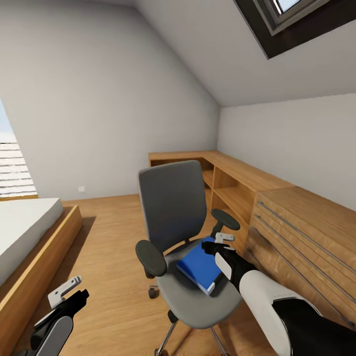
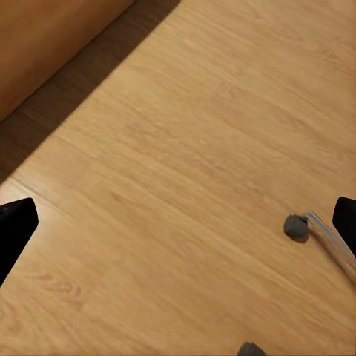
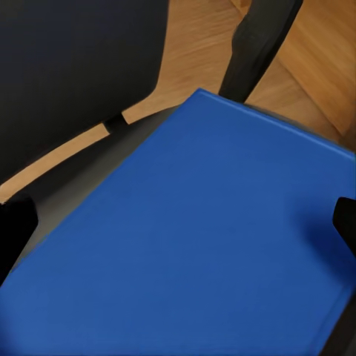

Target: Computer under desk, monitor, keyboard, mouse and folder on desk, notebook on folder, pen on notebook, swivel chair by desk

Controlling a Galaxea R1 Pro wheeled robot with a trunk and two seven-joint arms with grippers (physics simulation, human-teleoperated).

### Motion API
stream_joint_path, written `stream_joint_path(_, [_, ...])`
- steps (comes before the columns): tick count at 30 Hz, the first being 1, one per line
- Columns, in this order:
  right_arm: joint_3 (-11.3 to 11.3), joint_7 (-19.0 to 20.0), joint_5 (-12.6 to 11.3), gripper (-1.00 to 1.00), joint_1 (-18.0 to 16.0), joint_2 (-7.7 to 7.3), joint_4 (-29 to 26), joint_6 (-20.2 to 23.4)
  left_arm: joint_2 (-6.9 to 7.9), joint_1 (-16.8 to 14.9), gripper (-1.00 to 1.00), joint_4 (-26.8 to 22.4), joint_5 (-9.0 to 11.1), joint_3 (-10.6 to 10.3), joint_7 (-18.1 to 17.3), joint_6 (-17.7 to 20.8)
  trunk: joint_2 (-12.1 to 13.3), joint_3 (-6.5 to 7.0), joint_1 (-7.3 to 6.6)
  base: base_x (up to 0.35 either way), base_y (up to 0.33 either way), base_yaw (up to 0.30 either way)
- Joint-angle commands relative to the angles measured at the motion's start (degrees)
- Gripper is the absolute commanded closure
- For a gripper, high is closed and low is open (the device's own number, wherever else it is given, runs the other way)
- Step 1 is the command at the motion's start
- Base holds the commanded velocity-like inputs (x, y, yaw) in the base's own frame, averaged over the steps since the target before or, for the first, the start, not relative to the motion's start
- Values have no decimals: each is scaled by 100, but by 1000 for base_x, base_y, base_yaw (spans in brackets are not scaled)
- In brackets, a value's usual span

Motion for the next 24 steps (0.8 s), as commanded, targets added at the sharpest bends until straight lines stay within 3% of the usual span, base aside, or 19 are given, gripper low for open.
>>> stream_joint_path(1, [40, -36, -45, -100, -2, -3, -14, 34, 6, -5, -100, -4, 26, -21, 42, 19, -45, -25, 22, 0, 0, 0])
stream_joint_path(10, [57, -38, -45, -100, -2, 28, -17, 31, 6, -5, -100, 0, 24, -45, 42, 19, -406, -188, 220, 0, 0, 7])
stream_joint_path(16, [49, -44, -45, -100, -2, 29, -18, 26, 6, -5, -100, 0, 28, -41, 42, 19, -646, -305, 351, 0, 0, 161])
stream_joint_path(24, [50, -47, -45, -100, -2, 24, -19, 26, 6, -5, -100, 0, 20, -48, 43, 22, -646, -317, 351, 0, 0, 78])
